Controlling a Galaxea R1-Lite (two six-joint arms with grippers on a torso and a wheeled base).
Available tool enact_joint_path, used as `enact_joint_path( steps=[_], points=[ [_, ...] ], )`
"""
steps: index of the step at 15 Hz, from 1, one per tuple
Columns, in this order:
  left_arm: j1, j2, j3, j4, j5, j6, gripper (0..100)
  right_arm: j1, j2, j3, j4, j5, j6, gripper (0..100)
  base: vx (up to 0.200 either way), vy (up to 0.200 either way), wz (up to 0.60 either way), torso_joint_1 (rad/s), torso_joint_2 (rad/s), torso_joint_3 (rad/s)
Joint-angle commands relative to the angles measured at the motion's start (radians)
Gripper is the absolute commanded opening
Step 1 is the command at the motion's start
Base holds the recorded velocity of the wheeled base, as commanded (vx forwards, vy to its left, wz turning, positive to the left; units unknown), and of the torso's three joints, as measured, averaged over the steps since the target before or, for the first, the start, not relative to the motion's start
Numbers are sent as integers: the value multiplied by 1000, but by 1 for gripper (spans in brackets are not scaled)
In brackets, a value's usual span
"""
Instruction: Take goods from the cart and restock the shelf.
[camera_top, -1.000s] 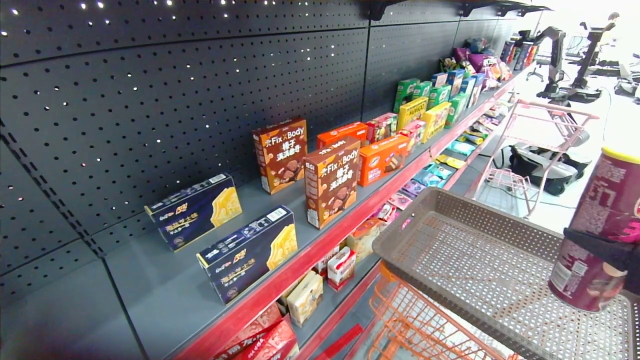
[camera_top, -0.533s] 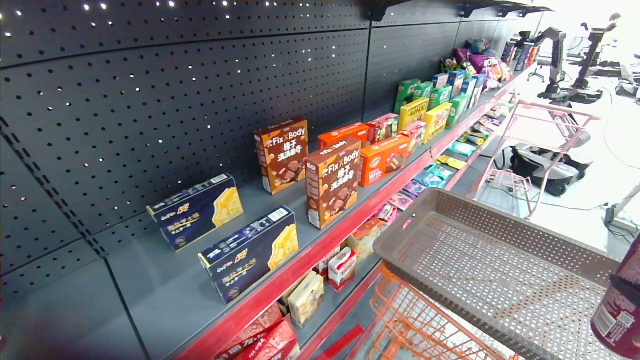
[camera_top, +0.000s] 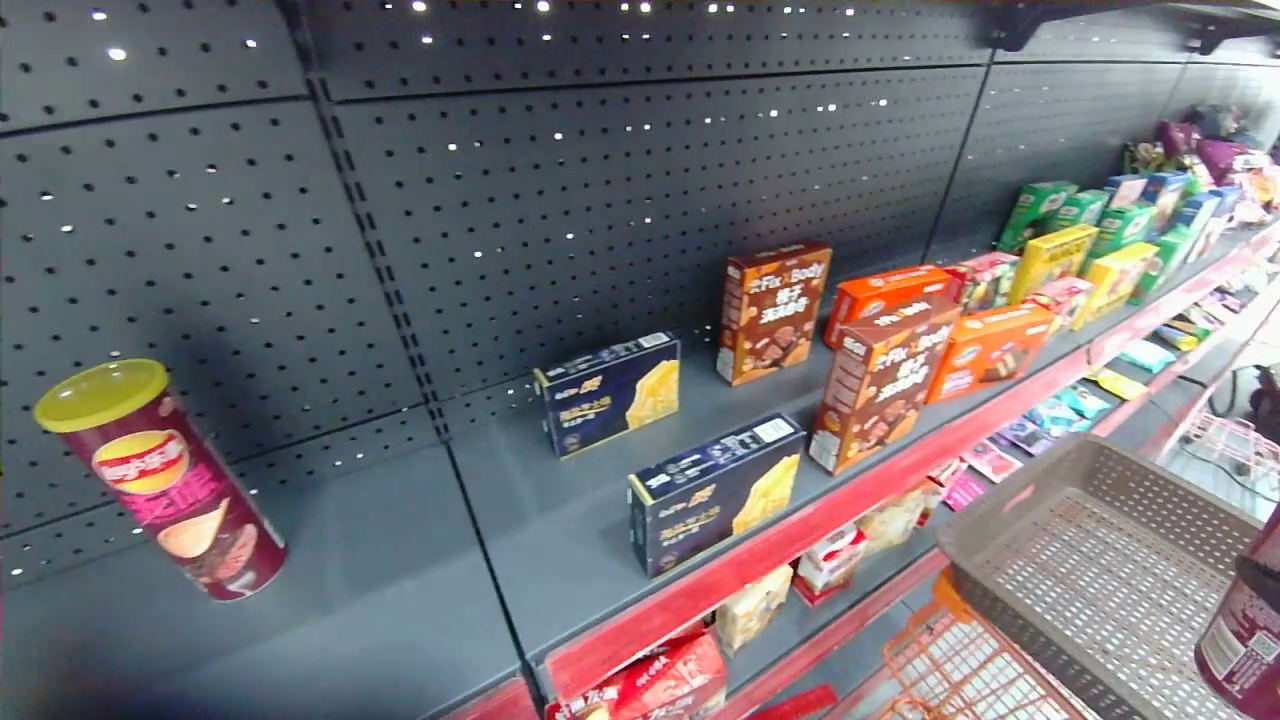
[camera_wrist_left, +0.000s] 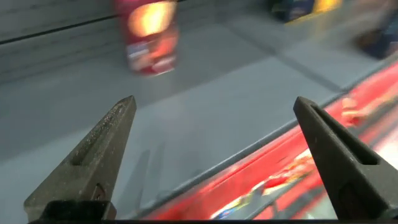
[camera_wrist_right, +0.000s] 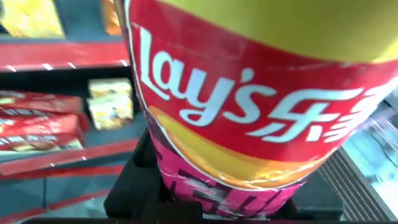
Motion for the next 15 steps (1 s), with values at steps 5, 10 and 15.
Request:
enact_joint_path(
  steps=[5,10,15],
  points=[
    [0,1,0,-1,0,0,100,-17,2,11,0,1,1,0,0,0,600,7,2,3],
    [0,1,0,-1,0,0,100,-34,-38,-32,0,-8,134,0,0,0,360,2,1,3],
    [0,1,0,-1,0,0,100,83,-119,-3,-31,-160,251,0,0,0,0,0,0,0]
  ],
)
